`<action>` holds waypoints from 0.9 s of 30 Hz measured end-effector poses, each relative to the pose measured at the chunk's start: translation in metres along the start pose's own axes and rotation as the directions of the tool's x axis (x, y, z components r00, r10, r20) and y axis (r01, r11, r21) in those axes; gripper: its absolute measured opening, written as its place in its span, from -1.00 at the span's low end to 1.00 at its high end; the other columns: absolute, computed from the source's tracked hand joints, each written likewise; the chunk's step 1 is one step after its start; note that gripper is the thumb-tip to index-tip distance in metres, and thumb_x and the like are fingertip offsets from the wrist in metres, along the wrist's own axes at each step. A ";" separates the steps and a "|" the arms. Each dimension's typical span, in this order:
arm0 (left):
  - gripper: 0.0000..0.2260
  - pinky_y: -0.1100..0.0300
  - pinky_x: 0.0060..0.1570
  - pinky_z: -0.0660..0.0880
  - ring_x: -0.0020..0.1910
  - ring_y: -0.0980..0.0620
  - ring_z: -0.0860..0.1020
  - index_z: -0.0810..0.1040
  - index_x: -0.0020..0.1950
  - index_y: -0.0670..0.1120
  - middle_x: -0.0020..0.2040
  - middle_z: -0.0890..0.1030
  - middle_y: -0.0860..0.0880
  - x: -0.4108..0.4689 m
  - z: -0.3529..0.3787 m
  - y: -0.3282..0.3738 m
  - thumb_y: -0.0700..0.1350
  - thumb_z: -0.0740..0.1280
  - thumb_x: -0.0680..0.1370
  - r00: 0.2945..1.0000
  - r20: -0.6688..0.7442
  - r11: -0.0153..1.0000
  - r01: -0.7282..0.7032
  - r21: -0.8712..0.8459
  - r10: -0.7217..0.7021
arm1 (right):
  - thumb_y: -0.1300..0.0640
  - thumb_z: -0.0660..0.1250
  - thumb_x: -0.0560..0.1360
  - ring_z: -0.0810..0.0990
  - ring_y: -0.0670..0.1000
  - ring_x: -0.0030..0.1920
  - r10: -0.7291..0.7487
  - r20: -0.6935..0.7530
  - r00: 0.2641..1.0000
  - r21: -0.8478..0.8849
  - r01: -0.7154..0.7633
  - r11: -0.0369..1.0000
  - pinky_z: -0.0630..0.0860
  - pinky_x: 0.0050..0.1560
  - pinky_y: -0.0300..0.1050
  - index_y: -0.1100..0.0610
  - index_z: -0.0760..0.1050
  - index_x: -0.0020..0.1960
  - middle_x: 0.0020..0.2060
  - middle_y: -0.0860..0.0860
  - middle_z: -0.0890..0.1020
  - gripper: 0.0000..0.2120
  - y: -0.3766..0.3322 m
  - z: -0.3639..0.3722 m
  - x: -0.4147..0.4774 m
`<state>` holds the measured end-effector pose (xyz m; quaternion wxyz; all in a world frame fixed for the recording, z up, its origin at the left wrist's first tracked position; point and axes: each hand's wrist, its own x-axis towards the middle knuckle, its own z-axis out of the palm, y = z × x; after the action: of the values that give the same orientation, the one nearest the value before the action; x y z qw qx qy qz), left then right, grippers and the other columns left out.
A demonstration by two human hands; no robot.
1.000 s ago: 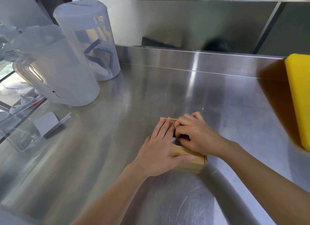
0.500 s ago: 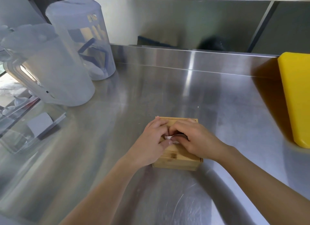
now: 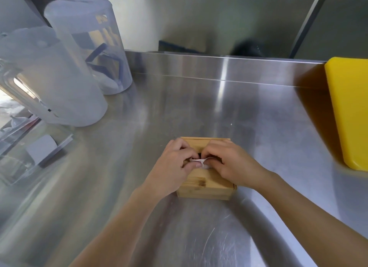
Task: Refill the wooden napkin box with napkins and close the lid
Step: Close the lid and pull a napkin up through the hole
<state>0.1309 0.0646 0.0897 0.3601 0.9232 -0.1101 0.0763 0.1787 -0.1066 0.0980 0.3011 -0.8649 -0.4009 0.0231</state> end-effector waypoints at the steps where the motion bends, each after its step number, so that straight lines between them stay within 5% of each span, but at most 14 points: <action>1: -0.94 0.51 -0.01 0.21 -0.08 0.16 0.37 0.60 -0.18 -0.16 -0.14 0.38 0.13 0.000 0.000 -0.001 -0.18 0.43 0.44 1.000 0.000 1.000 0.013 -0.003 -0.013 | 0.30 0.25 0.39 0.41 -0.10 -0.22 -0.015 0.005 1.000 -0.017 0.015 1.000 0.25 -0.07 -0.26 0.17 0.54 -0.18 -0.29 -0.01 0.57 -0.89 -0.002 0.001 0.001; 4: -0.93 0.52 -0.02 0.23 -0.06 0.05 0.43 0.57 -0.19 -0.19 -0.06 0.45 0.01 0.000 -0.001 -0.001 -0.21 0.42 0.45 0.999 0.038 0.999 0.032 -0.011 -0.032 | 0.31 0.26 0.38 0.43 -0.10 -0.20 -0.039 0.000 0.999 -0.042 0.039 0.998 0.22 -0.12 -0.25 0.15 0.55 -0.17 -0.28 0.01 0.60 -0.87 -0.004 0.003 0.003; 8: -0.94 0.50 -0.04 0.25 -0.05 0.10 0.46 0.61 -0.14 -0.15 -0.10 0.51 0.10 0.000 -0.006 0.002 -0.18 0.37 0.49 0.999 0.041 0.998 0.031 -0.048 -0.029 | 0.17 0.23 0.44 0.44 -0.22 -0.19 -0.004 -0.066 0.998 0.009 0.005 1.000 0.22 -0.09 -0.25 0.10 0.58 -0.15 -0.24 -0.06 0.63 -0.86 0.005 -0.002 -0.004; 12: -0.91 0.46 -0.15 0.29 -0.12 0.11 0.44 0.61 -0.15 -0.10 -0.23 0.60 0.10 0.002 -0.007 0.002 -0.15 0.34 0.52 0.998 0.065 0.997 0.019 -0.076 -0.014 | 0.22 0.28 0.45 0.38 -0.45 -0.17 0.050 -0.107 0.993 0.101 -0.040 0.994 0.20 -0.02 -0.45 0.18 0.58 -0.15 -0.26 -0.14 0.55 -0.90 0.007 -0.005 -0.010; 22: -0.85 0.41 -0.21 0.30 -0.24 0.17 0.41 0.50 -0.16 -0.13 -0.28 0.45 0.14 -0.001 0.001 -0.002 -0.11 0.22 0.54 1.000 0.020 0.983 0.011 -0.185 -0.008 | 0.27 0.23 0.52 0.37 -0.39 -0.17 0.135 -0.101 0.986 0.231 -0.108 0.967 0.18 -0.01 -0.57 0.23 0.52 -0.11 -0.30 -0.18 0.51 -0.90 -0.003 0.002 -0.014; 24: -0.87 0.38 -0.22 0.32 -0.23 0.14 0.43 0.48 -0.15 -0.09 -0.27 0.47 0.11 -0.001 0.000 -0.002 -0.10 0.20 0.54 1.000 0.004 0.977 0.028 -0.211 -0.028 | 0.22 0.21 0.51 0.37 -0.26 -0.20 0.126 -0.127 0.984 0.251 -0.091 0.964 0.22 -0.04 -0.55 0.24 0.52 -0.12 -0.31 -0.08 0.54 -0.86 -0.005 0.003 -0.012; 27: -0.85 0.23 -0.25 0.34 -0.25 0.02 0.43 0.46 -0.14 -0.08 -0.29 0.50 -0.01 0.001 0.001 -0.002 -0.05 0.17 0.54 0.998 0.017 0.974 0.058 -0.218 -0.056 | 0.20 0.19 0.51 0.38 -0.23 -0.20 0.118 -0.155 0.981 0.261 -0.074 0.962 0.23 -0.03 -0.53 0.22 0.51 -0.11 -0.31 -0.22 0.47 -0.85 -0.005 0.007 -0.009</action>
<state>0.1323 0.0655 0.0875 0.4607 0.8813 -0.0933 0.0482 0.1669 -0.1069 0.0934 0.4407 -0.8365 -0.3252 0.0155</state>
